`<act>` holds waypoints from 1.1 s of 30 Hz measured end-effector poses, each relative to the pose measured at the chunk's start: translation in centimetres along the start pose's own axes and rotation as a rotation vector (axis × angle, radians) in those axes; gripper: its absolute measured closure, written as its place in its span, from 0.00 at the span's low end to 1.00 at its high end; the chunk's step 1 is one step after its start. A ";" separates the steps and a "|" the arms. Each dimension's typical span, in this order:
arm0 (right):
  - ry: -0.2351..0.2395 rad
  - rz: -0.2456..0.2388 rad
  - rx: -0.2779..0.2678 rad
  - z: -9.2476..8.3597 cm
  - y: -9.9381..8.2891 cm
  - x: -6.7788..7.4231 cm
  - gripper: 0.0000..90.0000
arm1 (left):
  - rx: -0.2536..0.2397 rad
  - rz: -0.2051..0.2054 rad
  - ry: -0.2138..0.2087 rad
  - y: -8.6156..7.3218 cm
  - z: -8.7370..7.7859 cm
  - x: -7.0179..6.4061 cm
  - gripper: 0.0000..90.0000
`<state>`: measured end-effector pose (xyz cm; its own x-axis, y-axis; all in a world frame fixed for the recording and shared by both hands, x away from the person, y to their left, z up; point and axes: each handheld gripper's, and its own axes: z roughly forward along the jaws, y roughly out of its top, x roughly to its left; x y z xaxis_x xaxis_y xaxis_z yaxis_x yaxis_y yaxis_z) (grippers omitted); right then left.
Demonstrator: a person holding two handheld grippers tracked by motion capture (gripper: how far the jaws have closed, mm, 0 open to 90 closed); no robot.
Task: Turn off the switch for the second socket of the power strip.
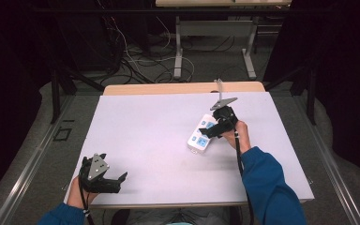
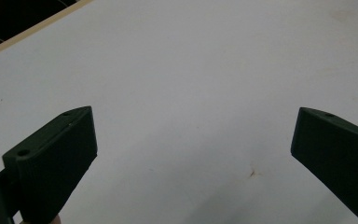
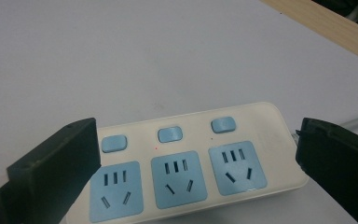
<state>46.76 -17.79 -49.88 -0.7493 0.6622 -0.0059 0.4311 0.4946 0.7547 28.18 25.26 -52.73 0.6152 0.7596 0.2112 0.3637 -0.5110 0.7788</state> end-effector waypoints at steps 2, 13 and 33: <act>-0.003 -0.004 0.000 0.1 0.0 -0.1 0.00 | 0.000 -0.001 0.000 0.0 0.0 0.0 0.00; 0.009 0.005 -0.008 0.8 0.3 -0.1 0.00 | -0.003 -0.001 -0.005 0.1 0.2 0.0 0.00; 0.018 0.029 -0.014 1.3 0.4 0.0 0.33 | 0.000 0.002 -0.013 0.2 0.3 -0.1 0.00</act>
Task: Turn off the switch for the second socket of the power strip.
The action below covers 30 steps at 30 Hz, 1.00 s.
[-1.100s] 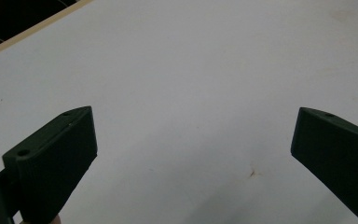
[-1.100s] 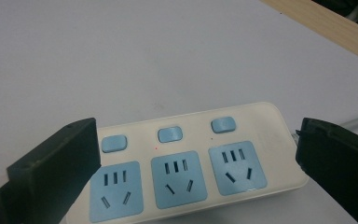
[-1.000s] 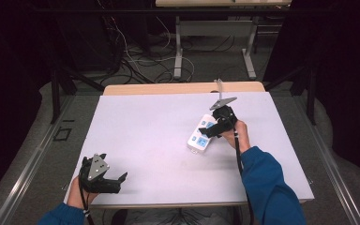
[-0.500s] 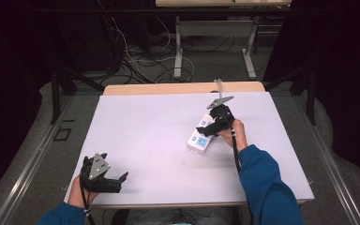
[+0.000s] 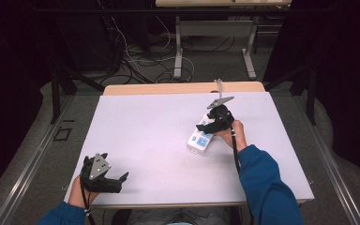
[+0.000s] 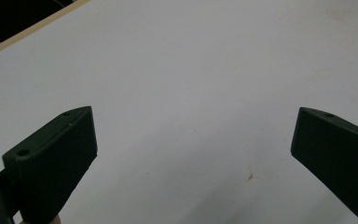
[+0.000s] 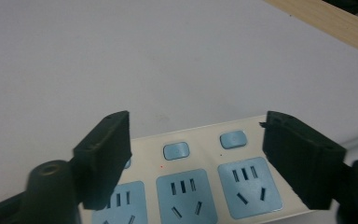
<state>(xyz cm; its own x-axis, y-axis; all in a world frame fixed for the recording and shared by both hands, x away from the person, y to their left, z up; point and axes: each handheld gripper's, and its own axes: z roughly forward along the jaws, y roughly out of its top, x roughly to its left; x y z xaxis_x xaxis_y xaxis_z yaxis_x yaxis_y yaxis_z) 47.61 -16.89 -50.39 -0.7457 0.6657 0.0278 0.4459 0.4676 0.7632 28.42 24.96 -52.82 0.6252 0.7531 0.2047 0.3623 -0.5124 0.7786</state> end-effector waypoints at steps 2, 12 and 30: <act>0.005 0.008 0.004 0.0 0.0 0.0 0.38 | 0.003 0.006 0.003 0.0 -0.1 0.0 0.00; -0.006 0.017 -0.007 0.2 -0.1 0.0 0.82 | 0.004 0.007 0.005 0.0 -0.1 0.0 0.00; -0.065 0.022 0.073 1.9 -0.5 0.9 1.00 | 0.002 0.000 -0.001 0.0 0.0 0.0 0.00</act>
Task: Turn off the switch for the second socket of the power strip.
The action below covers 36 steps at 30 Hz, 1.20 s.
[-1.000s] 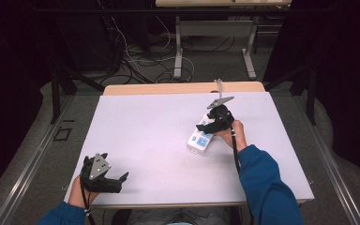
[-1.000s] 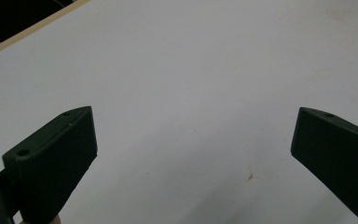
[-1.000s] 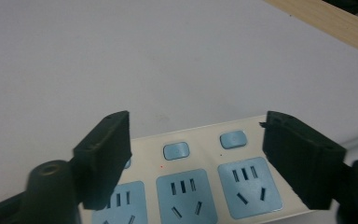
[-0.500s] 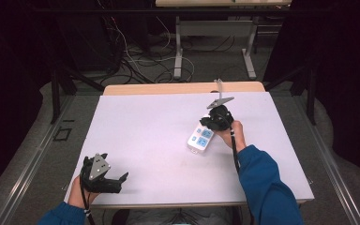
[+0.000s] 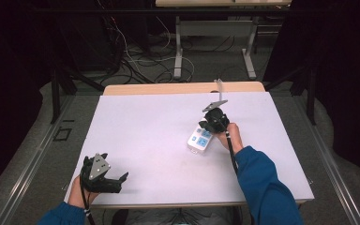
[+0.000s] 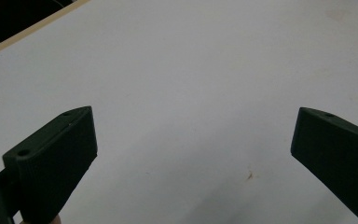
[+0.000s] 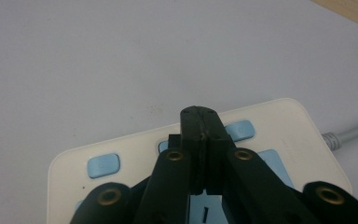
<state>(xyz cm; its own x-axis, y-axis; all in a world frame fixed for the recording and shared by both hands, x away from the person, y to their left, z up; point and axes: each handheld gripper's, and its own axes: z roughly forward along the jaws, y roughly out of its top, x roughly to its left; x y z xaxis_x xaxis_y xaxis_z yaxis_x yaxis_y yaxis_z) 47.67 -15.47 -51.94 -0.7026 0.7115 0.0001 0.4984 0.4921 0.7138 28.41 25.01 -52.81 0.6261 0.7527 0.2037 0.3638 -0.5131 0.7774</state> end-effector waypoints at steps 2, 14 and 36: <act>0.002 -0.001 -0.006 0.4 -0.1 0.3 1.00 | 0.001 0.002 0.002 0.0 0.0 0.0 0.00; -0.002 -0.027 0.036 1.0 -0.1 1.0 1.00 | 0.000 0.001 0.000 0.0 0.0 0.0 0.00; 0.007 0.011 -0.010 1.2 -0.6 0.8 1.00 | 0.000 0.004 0.002 0.0 0.0 0.0 0.00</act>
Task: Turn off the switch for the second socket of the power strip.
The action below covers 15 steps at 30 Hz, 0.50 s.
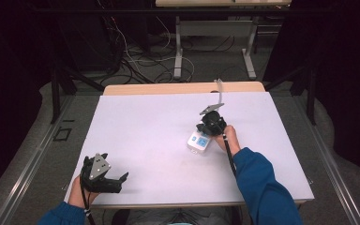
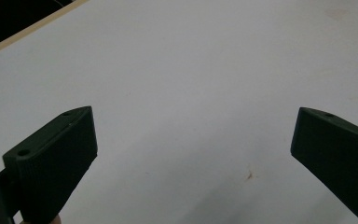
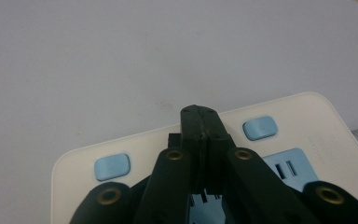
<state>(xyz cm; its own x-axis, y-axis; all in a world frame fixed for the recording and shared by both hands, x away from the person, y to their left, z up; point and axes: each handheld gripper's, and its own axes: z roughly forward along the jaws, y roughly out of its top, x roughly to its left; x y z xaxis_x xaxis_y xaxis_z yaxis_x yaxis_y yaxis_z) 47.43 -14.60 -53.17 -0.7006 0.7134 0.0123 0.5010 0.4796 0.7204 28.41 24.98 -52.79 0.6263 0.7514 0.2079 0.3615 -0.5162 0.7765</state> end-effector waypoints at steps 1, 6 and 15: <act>0.000 0.002 0.000 0.0 0.0 0.0 1.00 | 0.000 0.002 0.001 0.0 0.0 0.0 0.00; -0.011 0.001 -0.002 0.0 0.0 0.1 1.00 | 0.000 0.003 0.001 0.0 0.0 0.0 0.00; -0.003 0.013 -0.034 0.2 -0.2 0.0 1.00 | -0.001 0.003 0.002 0.1 0.0 -0.1 0.00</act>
<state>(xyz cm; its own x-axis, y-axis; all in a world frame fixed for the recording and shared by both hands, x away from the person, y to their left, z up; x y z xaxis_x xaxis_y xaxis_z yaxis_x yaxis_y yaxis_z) 47.41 -14.55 -53.41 -0.6924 0.7212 0.0196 0.4925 0.4527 0.7433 28.40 24.87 -52.77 0.6260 0.7506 0.2113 0.3587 -0.5178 0.7767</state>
